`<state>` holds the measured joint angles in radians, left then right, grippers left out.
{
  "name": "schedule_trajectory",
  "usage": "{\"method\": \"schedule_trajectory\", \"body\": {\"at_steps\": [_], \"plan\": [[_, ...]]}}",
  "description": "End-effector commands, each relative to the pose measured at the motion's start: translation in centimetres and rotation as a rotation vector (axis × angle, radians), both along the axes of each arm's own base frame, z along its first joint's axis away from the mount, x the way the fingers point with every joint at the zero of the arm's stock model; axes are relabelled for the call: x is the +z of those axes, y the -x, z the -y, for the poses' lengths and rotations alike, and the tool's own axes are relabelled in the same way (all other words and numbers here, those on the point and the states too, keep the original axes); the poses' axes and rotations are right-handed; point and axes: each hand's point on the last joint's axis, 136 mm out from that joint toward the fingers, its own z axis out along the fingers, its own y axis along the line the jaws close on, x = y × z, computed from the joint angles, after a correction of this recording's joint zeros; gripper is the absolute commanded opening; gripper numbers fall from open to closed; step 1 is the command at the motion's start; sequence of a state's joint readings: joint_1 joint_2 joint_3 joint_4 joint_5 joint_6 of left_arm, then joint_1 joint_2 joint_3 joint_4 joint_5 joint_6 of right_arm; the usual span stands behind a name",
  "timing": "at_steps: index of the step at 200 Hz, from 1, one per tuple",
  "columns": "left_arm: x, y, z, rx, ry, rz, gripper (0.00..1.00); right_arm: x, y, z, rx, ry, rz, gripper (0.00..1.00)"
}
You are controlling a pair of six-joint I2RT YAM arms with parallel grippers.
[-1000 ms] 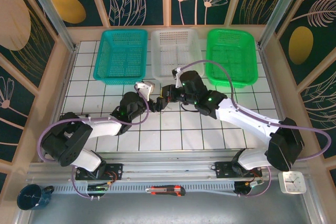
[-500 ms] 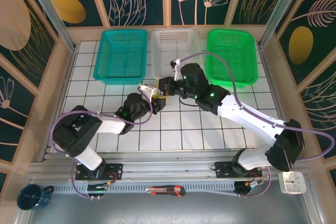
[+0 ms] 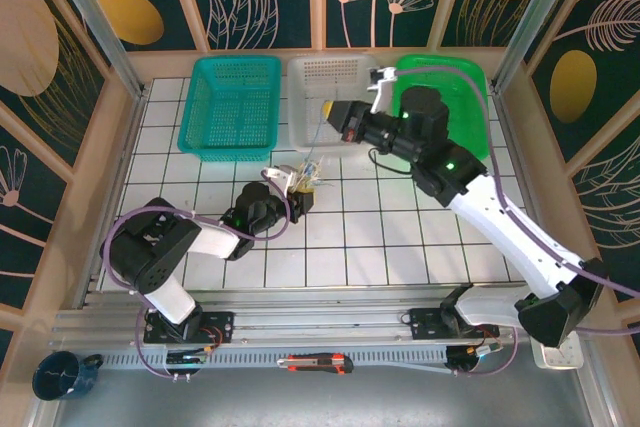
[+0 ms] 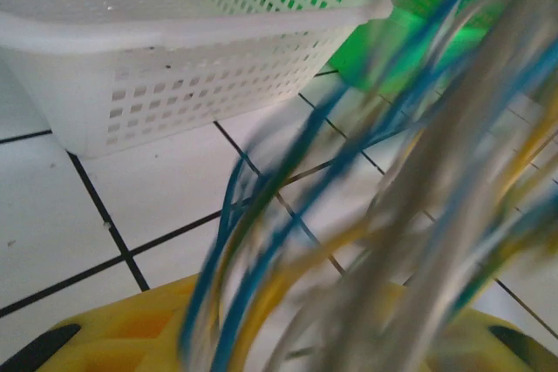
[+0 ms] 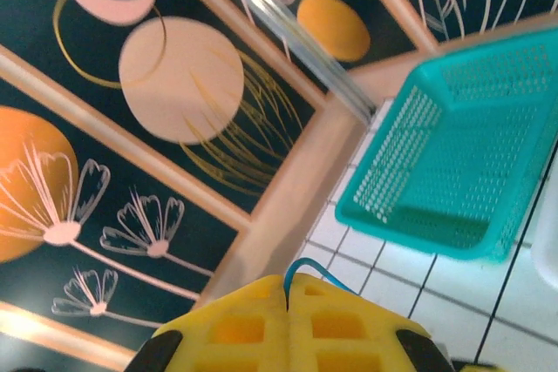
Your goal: Untangle the cables
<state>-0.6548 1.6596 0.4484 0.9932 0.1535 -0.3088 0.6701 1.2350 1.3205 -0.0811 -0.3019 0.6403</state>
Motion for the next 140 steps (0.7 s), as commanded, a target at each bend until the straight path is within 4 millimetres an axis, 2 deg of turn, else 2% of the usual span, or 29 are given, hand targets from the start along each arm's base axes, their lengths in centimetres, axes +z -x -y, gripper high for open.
{"method": "schedule_trajectory", "body": {"at_steps": [1, 15, 34, 86, 122, 140], "plan": [[-0.5, 0.5, 0.4, -0.021, 0.016, -0.015, 0.39, 5.6, 1.1, 1.7, 0.032, -0.133, 0.099, 0.0], [-0.7, 0.6, 0.4, -0.019, 0.019, -0.024, 0.39, 5.8, 0.9, 2.1, 0.025, -0.136, 0.101, 0.0], [-0.5, 0.7, 0.3, -0.019, 0.03, -0.022, 0.46, 5.0, 0.8, 1.9, 0.033, -0.125, 0.085, 0.0], [1.3, 1.7, -0.1, -0.037, 0.059, 0.002, 0.73, -1.4, 0.0, 1.9, 0.0, -0.052, -0.018, 0.0], [2.4, 2.8, -0.6, -0.049, 0.082, 0.016, 0.81, -6.2, -0.3, 1.5, -0.008, 0.005, -0.09, 0.0], [3.0, 2.9, -0.7, -0.048, 0.09, 0.028, 0.83, -7.9, -0.1, 1.1, -0.004, 0.032, -0.113, 0.0]]}}
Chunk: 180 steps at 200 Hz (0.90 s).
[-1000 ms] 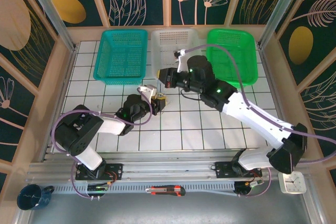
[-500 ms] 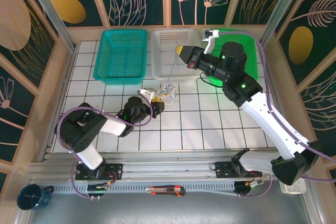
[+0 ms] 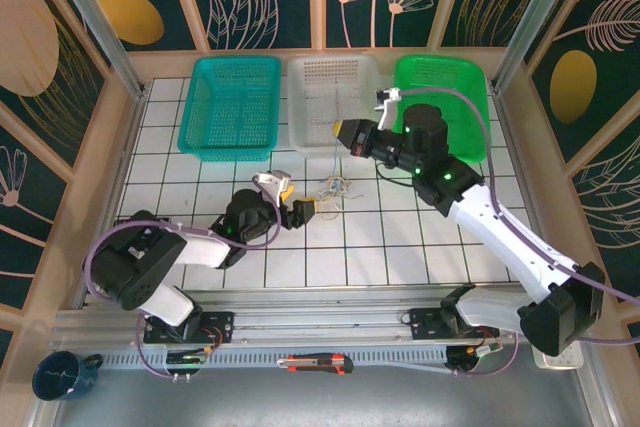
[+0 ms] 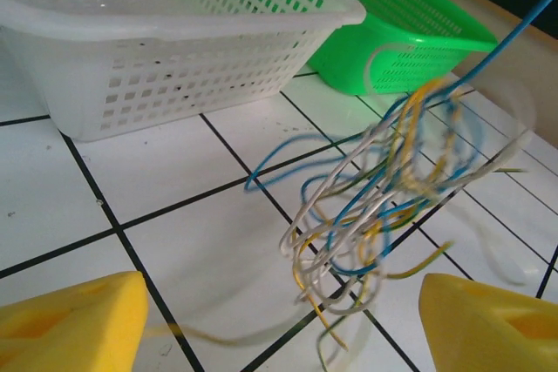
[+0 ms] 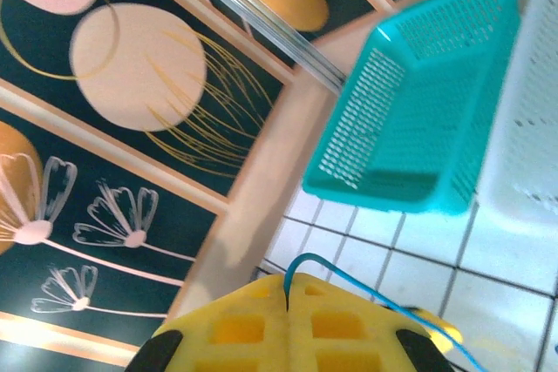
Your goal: Untangle the cables
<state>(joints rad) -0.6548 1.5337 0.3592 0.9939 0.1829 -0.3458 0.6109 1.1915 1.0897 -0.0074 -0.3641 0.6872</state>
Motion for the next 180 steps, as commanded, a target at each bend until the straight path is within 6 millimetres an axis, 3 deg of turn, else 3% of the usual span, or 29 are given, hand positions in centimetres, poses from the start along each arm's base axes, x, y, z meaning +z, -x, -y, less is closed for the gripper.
{"method": "schedule_trajectory", "body": {"at_steps": [1, 42, 116, 150, 180], "plan": [[1.5, 0.7, 0.3, -0.03, 0.036, 0.03, 0.84, -0.4, 0.4, -0.2, -0.001, -0.001, 0.021, 0.0], [3.1, -0.2, 1.4, -0.053, 0.048, 0.063, 0.85, -1.8, 1.5, -1.6, 0.03, 0.039, 0.007, 0.0], [4.9, -2.3, 4.3, -0.109, 0.072, 0.09, 0.83, -1.6, 3.3, -3.3, 0.073, 0.038, 0.011, 0.0], [4.6, -2.7, 5.3, -0.127, 0.079, 0.081, 0.7, -0.6, 4.1, -4.0, 0.1, 0.027, 0.021, 0.0], [4.3, -3.0, 6.0, -0.137, 0.097, 0.068, 0.5, 0.8, 4.9, -4.4, 0.121, 0.012, 0.042, 0.0]]}}
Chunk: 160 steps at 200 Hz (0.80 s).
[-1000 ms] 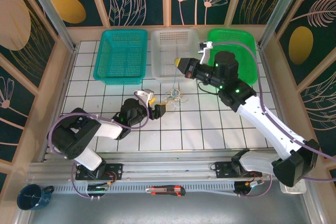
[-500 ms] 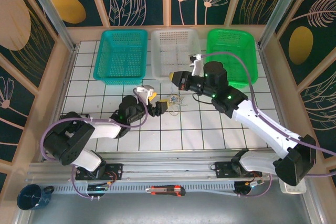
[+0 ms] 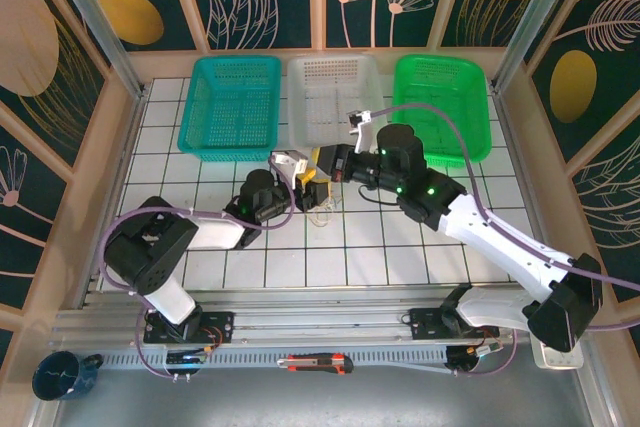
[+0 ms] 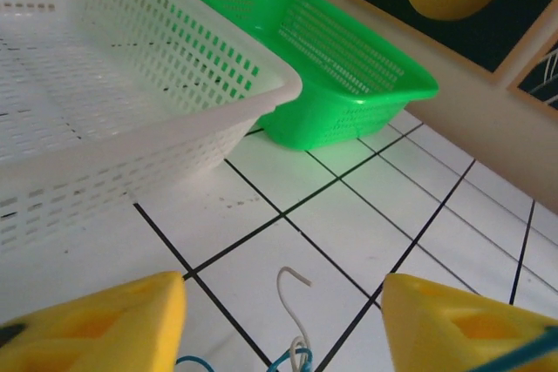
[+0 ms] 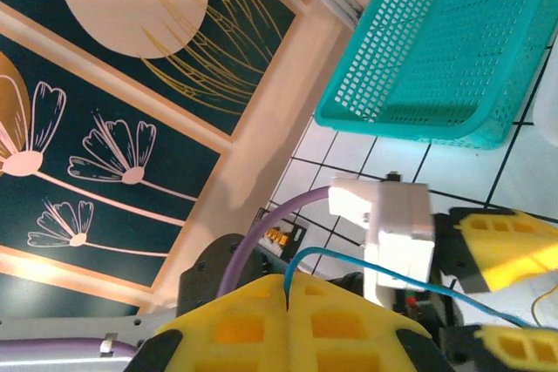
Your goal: Untangle the cables
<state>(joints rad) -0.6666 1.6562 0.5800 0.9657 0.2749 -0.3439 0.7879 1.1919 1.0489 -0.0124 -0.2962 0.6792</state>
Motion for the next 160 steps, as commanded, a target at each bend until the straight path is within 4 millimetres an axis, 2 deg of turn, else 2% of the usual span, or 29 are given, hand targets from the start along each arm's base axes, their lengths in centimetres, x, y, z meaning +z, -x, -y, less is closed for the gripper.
{"method": "schedule_trajectory", "body": {"at_steps": [1, 30, 36, 50, 72, 113, 160], "plan": [[1.0, -0.2, 1.2, -0.035, 0.04, 0.024, 0.49, 3.0, 0.5, -0.3, 0.01, -0.037, 0.06, 0.0], [0.7, -0.2, 1.4, -0.038, 0.049, 0.011, 0.33, 5.0, 0.7, -0.2, 0.017, -0.069, 0.088, 0.0], [-0.7, -0.2, 1.4, -0.038, 0.031, -0.017, 0.29, 5.6, 0.8, -0.1, 0.018, -0.078, 0.098, 0.0], [-1.6, 0.0, 1.2, -0.038, 0.021, -0.034, 0.21, 7.4, 0.8, 0.1, 0.018, -0.101, 0.129, 0.0], [-3.1, 0.5, 0.7, -0.03, 0.006, -0.064, 0.15, 10.7, 0.3, 1.4, -0.005, -0.143, 0.186, 0.0], [-5.3, 1.7, -0.4, -0.014, -0.011, -0.11, 0.14, 17.8, -0.9, 6.0, -0.09, -0.247, 0.313, 0.0], [-6.7, 2.4, -1.0, -0.009, -0.019, -0.145, 0.13, 22.8, -1.4, 11.0, -0.202, -0.336, 0.414, 0.0]]}}
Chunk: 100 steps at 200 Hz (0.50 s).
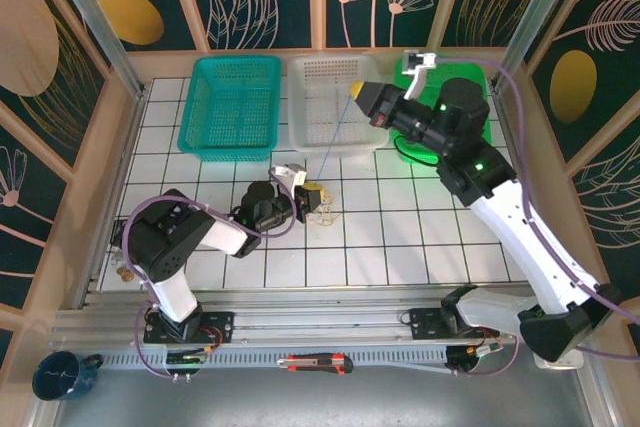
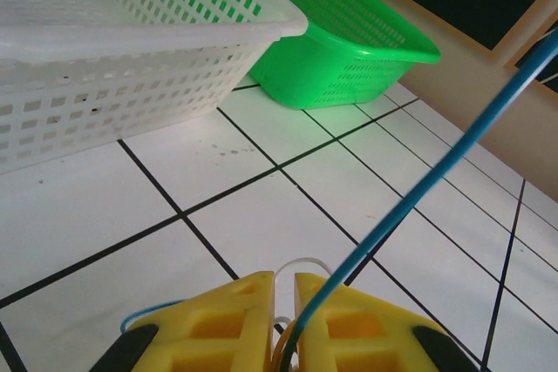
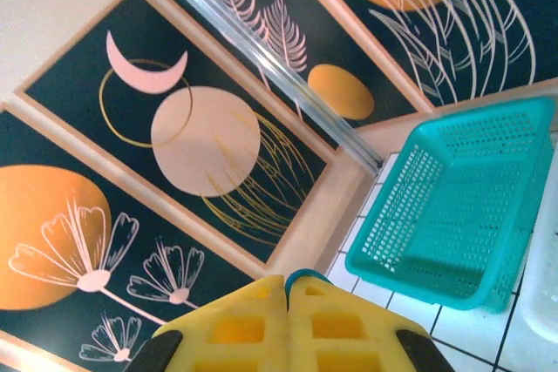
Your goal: Untangle the cables
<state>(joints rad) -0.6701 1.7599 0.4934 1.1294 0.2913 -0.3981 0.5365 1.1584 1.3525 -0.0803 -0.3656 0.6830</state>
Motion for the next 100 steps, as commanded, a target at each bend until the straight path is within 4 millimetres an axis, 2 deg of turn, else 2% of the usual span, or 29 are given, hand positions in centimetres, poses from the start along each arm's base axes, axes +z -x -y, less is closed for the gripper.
{"method": "schedule_trajectory", "body": {"at_steps": [1, 42, 100], "plan": [[-2.8, 1.0, -0.6, -0.002, -0.036, -0.08, 0.13, 8.6, 2.8, 3.4, -0.027, -0.146, 0.221, 0.0], [-3.4, 1.4, -0.7, -0.003, -0.04, -0.096, 0.13, 12.5, 3.4, 6.8, -0.108, -0.204, 0.312, 0.0], [-4.0, 1.8, -1.1, -0.003, -0.05, -0.111, 0.16, 16.6, 4.2, 8.6, -0.139, -0.216, 0.408, 0.0]]}}
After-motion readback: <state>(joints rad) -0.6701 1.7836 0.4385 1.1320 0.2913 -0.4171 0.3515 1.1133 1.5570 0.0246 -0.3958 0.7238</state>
